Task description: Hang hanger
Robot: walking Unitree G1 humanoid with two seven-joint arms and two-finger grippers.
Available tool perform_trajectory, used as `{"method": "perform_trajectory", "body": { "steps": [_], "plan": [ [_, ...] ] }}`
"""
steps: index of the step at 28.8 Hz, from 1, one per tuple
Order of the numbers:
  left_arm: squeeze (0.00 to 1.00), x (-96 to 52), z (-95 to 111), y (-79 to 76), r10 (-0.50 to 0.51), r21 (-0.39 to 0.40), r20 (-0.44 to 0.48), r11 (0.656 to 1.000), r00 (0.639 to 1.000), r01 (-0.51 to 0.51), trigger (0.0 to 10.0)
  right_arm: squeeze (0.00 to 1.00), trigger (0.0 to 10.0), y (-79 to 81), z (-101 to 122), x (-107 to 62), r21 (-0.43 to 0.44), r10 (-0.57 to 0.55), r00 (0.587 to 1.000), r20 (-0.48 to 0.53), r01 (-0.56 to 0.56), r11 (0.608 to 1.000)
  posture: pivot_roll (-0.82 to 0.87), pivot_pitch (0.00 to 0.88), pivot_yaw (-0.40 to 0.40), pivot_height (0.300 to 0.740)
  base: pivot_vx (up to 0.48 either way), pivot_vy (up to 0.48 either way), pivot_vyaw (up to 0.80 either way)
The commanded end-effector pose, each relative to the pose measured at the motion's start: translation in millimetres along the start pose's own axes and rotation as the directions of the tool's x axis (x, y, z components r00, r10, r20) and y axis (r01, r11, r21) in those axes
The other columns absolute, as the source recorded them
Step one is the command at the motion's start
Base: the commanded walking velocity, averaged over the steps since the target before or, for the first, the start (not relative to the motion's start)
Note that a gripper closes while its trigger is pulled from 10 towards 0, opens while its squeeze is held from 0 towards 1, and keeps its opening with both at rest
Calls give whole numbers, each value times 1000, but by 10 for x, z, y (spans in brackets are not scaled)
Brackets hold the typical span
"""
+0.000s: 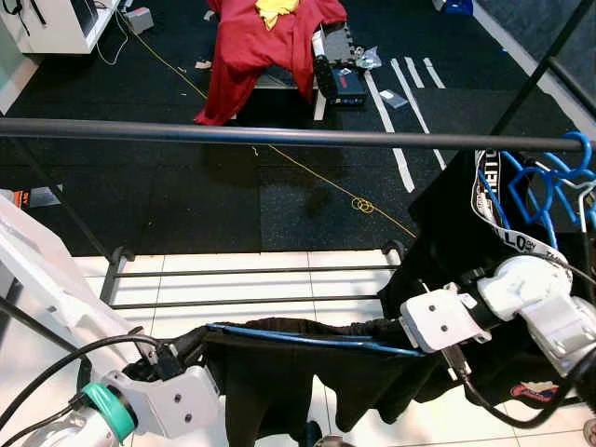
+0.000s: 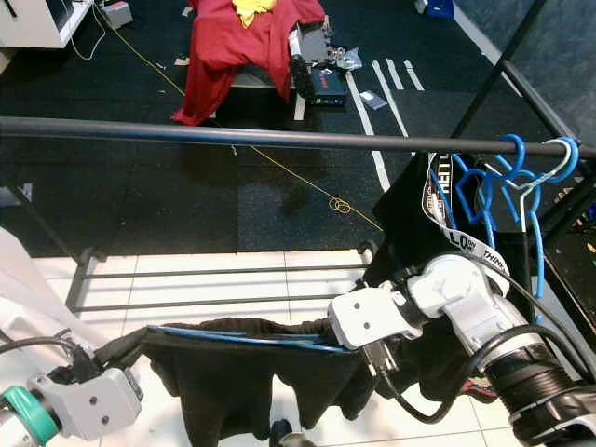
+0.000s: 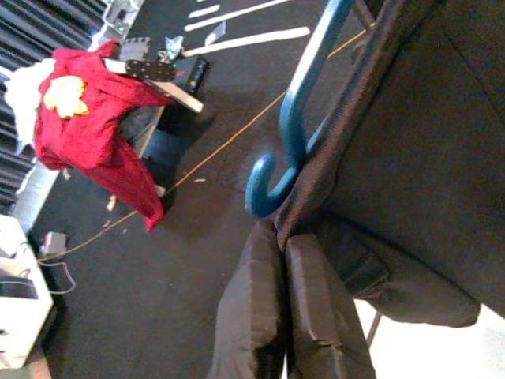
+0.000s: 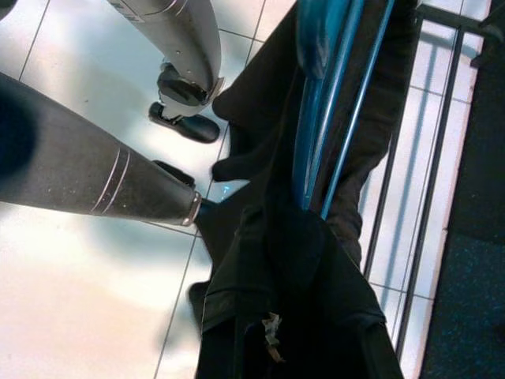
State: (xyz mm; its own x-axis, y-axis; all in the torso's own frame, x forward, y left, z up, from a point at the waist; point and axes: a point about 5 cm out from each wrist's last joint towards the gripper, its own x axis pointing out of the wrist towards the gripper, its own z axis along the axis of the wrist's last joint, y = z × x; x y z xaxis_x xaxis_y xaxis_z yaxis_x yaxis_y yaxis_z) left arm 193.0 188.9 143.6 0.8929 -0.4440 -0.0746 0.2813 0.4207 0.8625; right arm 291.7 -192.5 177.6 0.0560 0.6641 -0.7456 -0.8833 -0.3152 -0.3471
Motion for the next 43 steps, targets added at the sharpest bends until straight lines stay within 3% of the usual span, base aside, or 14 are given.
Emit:
{"method": "perform_trajectory", "body": {
  "steps": [1,3,5,9,11,16,19,23,24,30,37,43],
  "plan": [
    [0,-150,-209,313,188,182,-133,970,973,-163,10000,0,0,139,-254,-132,127,3,995,-104,10,992,-23,197,1,740,0,0,0],
    [0,-150,-209,313,188,182,-133,970,973,-163,10000,0,0,139,-254,-132,127,3,995,-104,10,992,-23,197,1,740,0,0,0],
    [0,-180,-154,494,280,284,-121,929,952,-237,10000,0,0,126,-282,-131,174,-45,996,-80,58,983,-19,201,4,740,0,0,0],
    [0,-176,-110,542,295,287,-104,923,950,-256,10000,0,0,130,-288,-112,187,-49,996,-70,61,981,-19,201,4,740,0,0,0],
    [0,-159,-85,422,205,254,-93,951,974,-176,10000,0,0,29,-284,-56,169,-128,989,-78,139,976,-13,204,10,740,0,0,0],
    [0,-195,-90,247,134,214,-95,970,986,-112,10000,0,0,-156,-302,-31,158,-272,957,-101,286,945,-10,210,11,740,0,0,0],
    [0,-199,-84,130,117,188,-107,977,987,-96,10000,0,0,-301,-303,12,205,-389,917,-90,399,894,-12,209,9,740,0,0,0],
    [0,-184,-65,70,121,176,-106,979,987,-101,10000,0,0,-313,-261,90,250,-385,922,-36,381,890,-10,208,9,740,0,0,0],
    [0,-123,-43,83,151,172,-97,976,984,-132,10000,0,0,-238,-169,216,265,-303,951,59,278,923,-5,205,7,740,0,0,0],
    [0,-14,-29,150,201,174,-91,968,975,-184,10000,0,0,-158,-61,422,270,-212,966,151,166,948,0,199,4,740,0,0,0],
    [0,-9,-41,223,239,198,-89,956,967,-218,10000,0,0,-79,-116,586,288,-150,981,127,108,952,-2,198,2,740,0,0,0],
    [0,-33,-54,323,304,233,-93,932,948,-276,10000,0,0,-22,-224,594,325,-132,989,74,101,940,1,199,-4,740,0,0,0]
  ]
}}
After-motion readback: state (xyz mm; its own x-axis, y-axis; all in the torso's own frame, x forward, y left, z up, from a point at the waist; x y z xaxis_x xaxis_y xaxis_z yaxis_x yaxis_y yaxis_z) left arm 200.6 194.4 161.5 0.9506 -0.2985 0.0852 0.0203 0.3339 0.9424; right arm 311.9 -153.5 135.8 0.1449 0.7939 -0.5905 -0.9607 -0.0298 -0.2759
